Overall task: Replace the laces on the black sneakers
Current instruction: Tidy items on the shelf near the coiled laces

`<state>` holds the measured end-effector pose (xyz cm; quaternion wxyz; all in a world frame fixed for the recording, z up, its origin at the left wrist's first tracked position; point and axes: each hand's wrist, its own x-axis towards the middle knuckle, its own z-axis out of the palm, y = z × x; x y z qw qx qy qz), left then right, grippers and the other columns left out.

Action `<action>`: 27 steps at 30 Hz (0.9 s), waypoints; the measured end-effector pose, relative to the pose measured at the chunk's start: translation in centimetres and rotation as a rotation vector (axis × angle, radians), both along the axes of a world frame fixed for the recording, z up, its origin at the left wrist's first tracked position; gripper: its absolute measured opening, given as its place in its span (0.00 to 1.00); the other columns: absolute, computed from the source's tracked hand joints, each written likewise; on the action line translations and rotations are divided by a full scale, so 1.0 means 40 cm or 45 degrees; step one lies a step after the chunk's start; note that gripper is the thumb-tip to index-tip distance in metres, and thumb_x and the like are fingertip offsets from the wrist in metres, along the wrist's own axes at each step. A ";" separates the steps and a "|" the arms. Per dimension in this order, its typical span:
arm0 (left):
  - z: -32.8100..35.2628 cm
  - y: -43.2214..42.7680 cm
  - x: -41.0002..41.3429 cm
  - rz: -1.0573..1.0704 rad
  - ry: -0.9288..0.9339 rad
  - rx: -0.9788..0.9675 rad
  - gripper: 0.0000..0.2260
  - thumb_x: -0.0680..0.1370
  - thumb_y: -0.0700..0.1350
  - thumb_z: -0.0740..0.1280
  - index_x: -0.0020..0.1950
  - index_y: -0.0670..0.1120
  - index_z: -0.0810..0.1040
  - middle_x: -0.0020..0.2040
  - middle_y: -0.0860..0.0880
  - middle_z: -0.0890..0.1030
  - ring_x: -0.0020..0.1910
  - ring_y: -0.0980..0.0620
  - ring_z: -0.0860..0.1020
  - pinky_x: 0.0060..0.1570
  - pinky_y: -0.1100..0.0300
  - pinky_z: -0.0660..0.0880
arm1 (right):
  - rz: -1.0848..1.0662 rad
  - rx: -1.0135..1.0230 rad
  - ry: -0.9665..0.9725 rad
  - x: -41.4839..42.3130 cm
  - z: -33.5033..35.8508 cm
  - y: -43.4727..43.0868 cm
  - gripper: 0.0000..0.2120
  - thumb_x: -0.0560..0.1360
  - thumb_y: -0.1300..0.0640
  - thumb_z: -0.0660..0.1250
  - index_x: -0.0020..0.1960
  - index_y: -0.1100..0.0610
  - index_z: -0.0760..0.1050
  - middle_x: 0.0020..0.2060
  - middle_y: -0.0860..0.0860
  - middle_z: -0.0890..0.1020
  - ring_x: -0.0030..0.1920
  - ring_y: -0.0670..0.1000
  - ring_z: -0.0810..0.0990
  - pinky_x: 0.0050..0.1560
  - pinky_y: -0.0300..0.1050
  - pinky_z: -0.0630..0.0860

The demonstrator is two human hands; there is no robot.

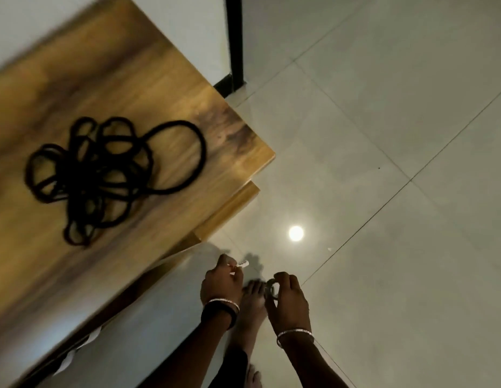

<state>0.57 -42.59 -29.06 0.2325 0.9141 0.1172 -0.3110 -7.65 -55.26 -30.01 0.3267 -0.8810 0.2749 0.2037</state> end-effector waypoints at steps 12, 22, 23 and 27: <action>0.586 0.318 -0.188 0.580 -0.107 -0.374 0.07 0.74 0.41 0.73 0.43 0.52 0.78 0.38 0.51 0.84 0.39 0.50 0.82 0.42 0.60 0.77 | 0.064 0.038 -0.189 -0.041 0.533 0.218 0.19 0.70 0.61 0.74 0.60 0.55 0.79 0.55 0.52 0.79 0.47 0.54 0.83 0.43 0.39 0.71; 0.927 0.675 -0.341 1.293 -0.199 -0.578 0.09 0.74 0.36 0.72 0.42 0.50 0.77 0.33 0.53 0.84 0.38 0.41 0.84 0.43 0.44 0.81 | 0.229 0.112 -0.346 -0.072 0.857 0.515 0.17 0.68 0.61 0.78 0.55 0.58 0.79 0.49 0.53 0.80 0.46 0.56 0.82 0.43 0.54 0.83; 0.945 0.710 -0.355 1.390 -0.208 -0.588 0.08 0.74 0.36 0.71 0.43 0.49 0.77 0.32 0.51 0.84 0.38 0.39 0.84 0.41 0.44 0.81 | 0.257 0.121 -0.342 -0.068 0.871 0.550 0.17 0.68 0.61 0.79 0.55 0.58 0.79 0.49 0.53 0.80 0.46 0.56 0.82 0.44 0.54 0.83; 0.988 0.890 -0.417 1.723 -0.283 -0.648 0.07 0.74 0.38 0.74 0.45 0.44 0.76 0.32 0.48 0.84 0.40 0.40 0.84 0.36 0.51 0.80 | 0.398 0.139 -0.392 -0.051 0.916 0.744 0.16 0.69 0.60 0.78 0.55 0.57 0.79 0.48 0.52 0.80 0.45 0.55 0.82 0.44 0.52 0.82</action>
